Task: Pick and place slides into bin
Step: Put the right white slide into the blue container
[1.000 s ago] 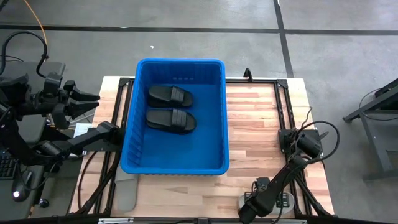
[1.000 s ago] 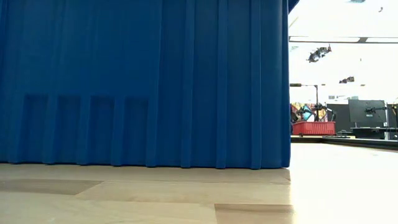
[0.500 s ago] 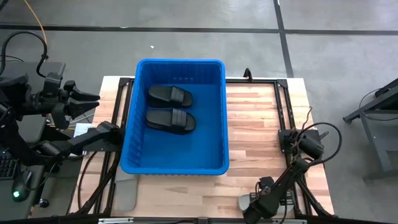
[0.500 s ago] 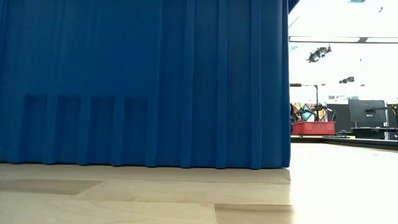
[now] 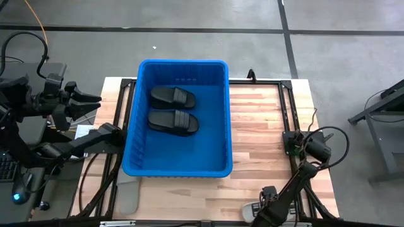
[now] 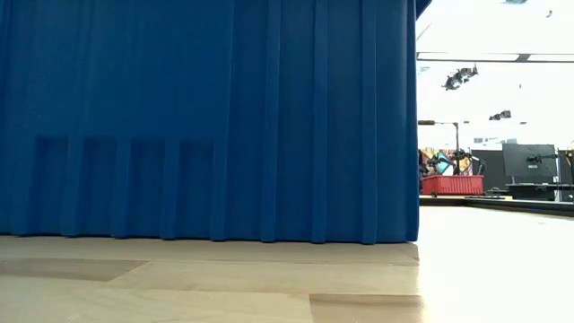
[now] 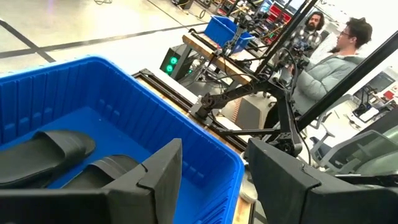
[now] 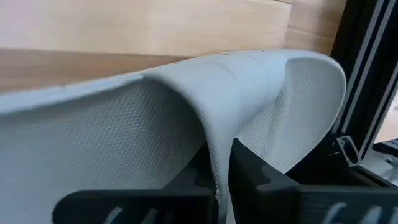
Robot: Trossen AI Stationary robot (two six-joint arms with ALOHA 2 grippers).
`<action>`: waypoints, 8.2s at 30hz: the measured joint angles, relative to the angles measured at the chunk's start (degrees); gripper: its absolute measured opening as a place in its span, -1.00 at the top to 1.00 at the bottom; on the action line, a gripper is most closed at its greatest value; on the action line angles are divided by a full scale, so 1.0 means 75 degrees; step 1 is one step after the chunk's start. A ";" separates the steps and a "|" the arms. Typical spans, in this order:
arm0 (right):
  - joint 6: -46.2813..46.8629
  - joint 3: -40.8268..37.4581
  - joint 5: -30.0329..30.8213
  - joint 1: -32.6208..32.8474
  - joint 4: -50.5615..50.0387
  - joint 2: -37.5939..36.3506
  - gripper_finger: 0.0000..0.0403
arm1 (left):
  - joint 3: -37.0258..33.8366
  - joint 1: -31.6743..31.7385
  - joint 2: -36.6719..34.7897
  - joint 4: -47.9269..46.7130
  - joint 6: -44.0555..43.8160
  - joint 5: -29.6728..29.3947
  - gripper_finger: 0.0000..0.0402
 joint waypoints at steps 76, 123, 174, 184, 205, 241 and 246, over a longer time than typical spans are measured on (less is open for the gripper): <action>-0.9239 0.6726 0.6092 -0.6197 -0.0455 -0.0879 1.00 | 0.0003 0.0000 0.0260 0.0349 -0.0417 0.0261 0.14; -1.8158 0.6718 0.8588 -0.7197 -0.0017 -0.0809 1.00 | 0.0001 -0.6976 0.4252 0.2442 -0.5664 -0.3834 0.14; -1.6359 0.6447 1.1301 -0.4670 -0.2253 -0.1360 1.00 | 0.0003 -0.8005 0.6284 0.5157 -0.6697 -0.3655 -0.49; -1.6652 0.6449 1.1269 -0.4397 -0.1185 -0.1351 1.00 | -0.0009 -0.8008 0.6425 0.5035 -0.6578 -0.3766 -0.26; -1.4528 0.6452 1.0563 -0.4123 -0.3093 -0.1623 0.41 | 0.0015 -0.8092 0.6496 0.3436 -0.5163 -0.4050 0.65; -1.4051 0.6459 0.1725 -0.5920 -0.0517 -0.3159 -0.28 | 0.0614 -1.0094 0.6082 0.1872 -0.1927 -0.4453 0.66; -1.4308 0.6450 0.1786 -0.6174 -0.0691 -0.3079 -0.35 | 0.0664 -1.0331 0.6081 0.2249 -0.1805 -0.4307 0.66</action>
